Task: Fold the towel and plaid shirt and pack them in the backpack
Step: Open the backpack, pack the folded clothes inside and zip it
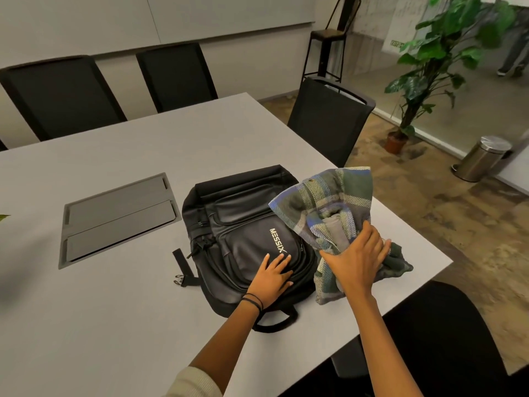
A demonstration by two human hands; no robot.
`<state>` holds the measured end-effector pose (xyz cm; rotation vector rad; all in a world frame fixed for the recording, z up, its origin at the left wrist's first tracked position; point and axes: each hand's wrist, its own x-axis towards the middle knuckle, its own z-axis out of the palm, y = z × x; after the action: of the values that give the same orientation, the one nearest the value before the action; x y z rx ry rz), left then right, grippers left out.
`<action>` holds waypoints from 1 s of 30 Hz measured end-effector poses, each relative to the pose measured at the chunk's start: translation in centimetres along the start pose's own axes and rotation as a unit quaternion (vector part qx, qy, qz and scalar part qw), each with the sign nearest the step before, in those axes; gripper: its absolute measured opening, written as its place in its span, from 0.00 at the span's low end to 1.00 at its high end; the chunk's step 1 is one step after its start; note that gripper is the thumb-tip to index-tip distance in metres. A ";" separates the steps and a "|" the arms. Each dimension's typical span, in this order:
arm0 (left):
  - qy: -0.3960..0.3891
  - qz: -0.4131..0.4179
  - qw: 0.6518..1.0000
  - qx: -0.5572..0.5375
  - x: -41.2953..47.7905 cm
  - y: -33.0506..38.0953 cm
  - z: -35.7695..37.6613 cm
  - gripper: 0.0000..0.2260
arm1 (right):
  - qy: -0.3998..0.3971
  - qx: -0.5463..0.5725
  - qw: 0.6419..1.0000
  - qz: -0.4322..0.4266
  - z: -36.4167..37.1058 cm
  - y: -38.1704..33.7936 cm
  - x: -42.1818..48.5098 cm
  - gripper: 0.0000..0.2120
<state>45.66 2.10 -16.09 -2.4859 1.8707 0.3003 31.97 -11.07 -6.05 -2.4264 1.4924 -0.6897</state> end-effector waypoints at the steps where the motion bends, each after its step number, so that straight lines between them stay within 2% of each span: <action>1: 0.004 -0.001 1.000 0.014 0.0 0.0 -0.1 0.22 | -0.001 -0.001 1.000 0.000 0.0 0.1 0.0 0.53; 3: 0.039 0.010 0.999 0.008 0.1 -0.1 0.0 0.19 | -0.001 -0.001 1.000 0.000 0.0 0.3 0.0 0.53; 6: 0.045 0.015 0.998 -0.037 0.6 -0.7 -0.3 0.17 | -0.002 0.003 1.000 0.001 -0.1 0.5 0.1 0.53; 8: 0.033 0.036 0.998 -0.029 0.8 -1.0 -0.5 0.16 | -0.004 0.007 1.000 0.005 -0.2 0.7 0.3 0.53; 10: 0.009 0.049 0.999 -0.020 0.6 -1.1 -0.4 0.19 | -0.005 0.012 1.000 0.008 -0.3 0.8 0.4 0.53; 13: 0.021 0.032 0.999 -0.016 0.1 -1.0 -0.1 0.26 | 0.000 0.022 1.000 0.014 -0.3 0.7 0.7 0.53; 18: 0.012 -0.002 1.000 -0.012 -0.6 -1.1 0.1 0.28 | 0.004 0.035 0.999 0.023 -0.4 0.3 1.4 0.53; 23: -0.006 -0.002 1.000 -0.007 -0.6 -2.2 -0.6 0.22 | 0.005 0.049 0.998 0.026 -0.4 0.0 1.8 0.53; 26: -0.001 0.003 1.000 -0.019 -0.7 -2.5 -1.4 0.22 | 0.009 0.063 0.997 0.033 -0.5 -0.4 2.1 0.53; 30: 0.070 0.003 0.995 -0.077 -0.7 -3.1 -2.0 0.17 | 0.014 0.080 0.996 0.040 -0.7 -0.9 2.3 0.52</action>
<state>48.68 3.38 -14.34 -2.6668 1.9773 0.2870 33.20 -12.61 -4.48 -2.2354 1.4759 -0.7966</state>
